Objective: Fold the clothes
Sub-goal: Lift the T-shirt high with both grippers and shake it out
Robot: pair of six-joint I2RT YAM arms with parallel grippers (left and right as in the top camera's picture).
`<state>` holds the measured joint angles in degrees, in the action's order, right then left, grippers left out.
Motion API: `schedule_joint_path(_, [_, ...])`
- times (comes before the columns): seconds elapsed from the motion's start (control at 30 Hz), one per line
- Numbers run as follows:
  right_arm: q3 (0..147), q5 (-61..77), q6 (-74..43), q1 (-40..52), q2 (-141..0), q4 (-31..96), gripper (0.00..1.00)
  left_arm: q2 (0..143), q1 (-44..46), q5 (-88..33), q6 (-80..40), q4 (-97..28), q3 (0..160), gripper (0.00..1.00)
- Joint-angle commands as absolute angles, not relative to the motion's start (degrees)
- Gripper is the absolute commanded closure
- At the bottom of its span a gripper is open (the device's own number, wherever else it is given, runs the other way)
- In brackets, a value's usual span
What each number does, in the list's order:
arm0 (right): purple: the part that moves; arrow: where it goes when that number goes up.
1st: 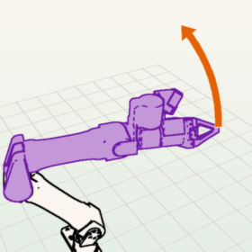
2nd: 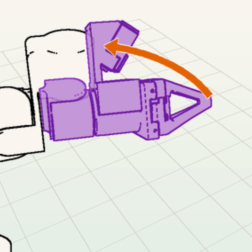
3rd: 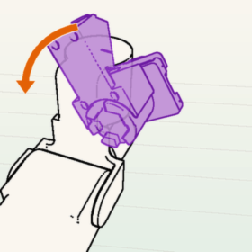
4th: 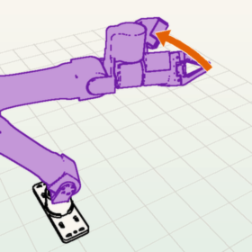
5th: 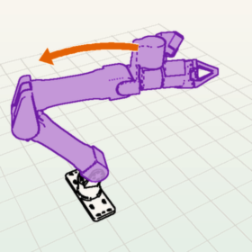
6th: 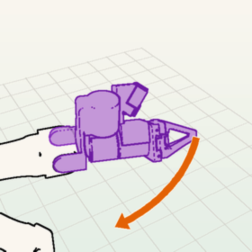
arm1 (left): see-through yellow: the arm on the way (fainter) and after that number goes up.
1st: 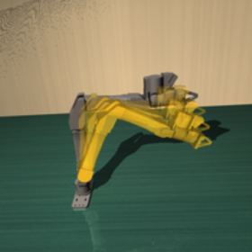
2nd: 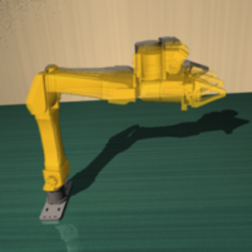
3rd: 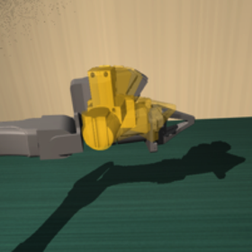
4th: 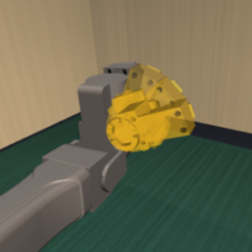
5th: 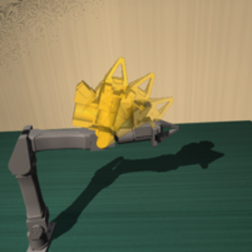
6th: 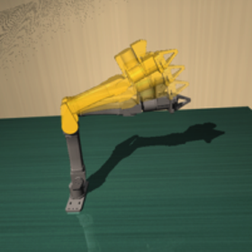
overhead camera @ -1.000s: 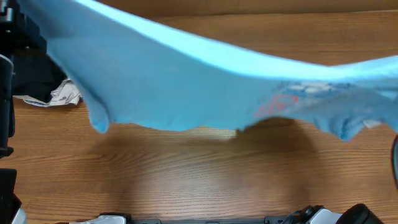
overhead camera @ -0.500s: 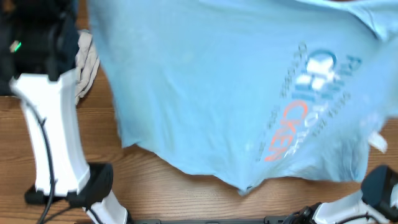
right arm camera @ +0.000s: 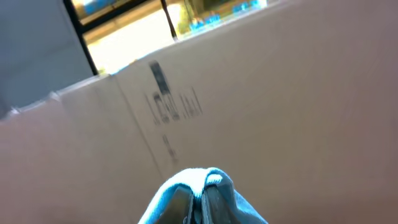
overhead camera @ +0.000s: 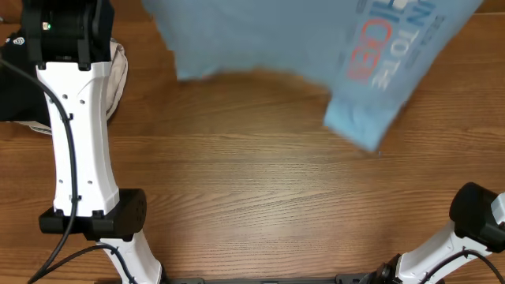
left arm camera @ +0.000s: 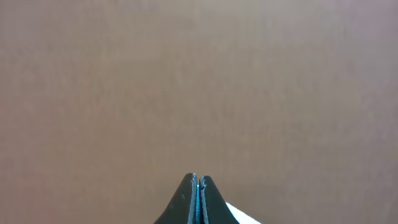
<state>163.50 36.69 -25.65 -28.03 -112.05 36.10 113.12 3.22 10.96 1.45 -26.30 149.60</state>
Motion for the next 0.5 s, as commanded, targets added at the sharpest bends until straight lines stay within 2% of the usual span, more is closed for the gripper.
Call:
schedule_joint_path(0.0, [164.2,36.1,-28.4,-27.9,-111.0,35.2,0.96,111.2,2.6,10.9,1.7,-26.6,150.6,0.96])
schedule_joint_path(0.1, [161.7,36.2,-25.4,-26.9,-111.7,37.4,0.96,112.3,2.4,11.0,3.6,-31.1,150.6,0.96])
schedule_joint_path(0.27, [153.7,36.1,-16.3,-23.6,-113.1,45.3,0.96,115.9,1.3,11.0,3.8,-45.7,150.5,0.96])
schedule_joint_path(0.47, [140.3,30.4,-10.8,-21.5,-115.0,56.0,0.96,121.0,-0.8,10.7,-2.0,-62.0,150.5,0.96])
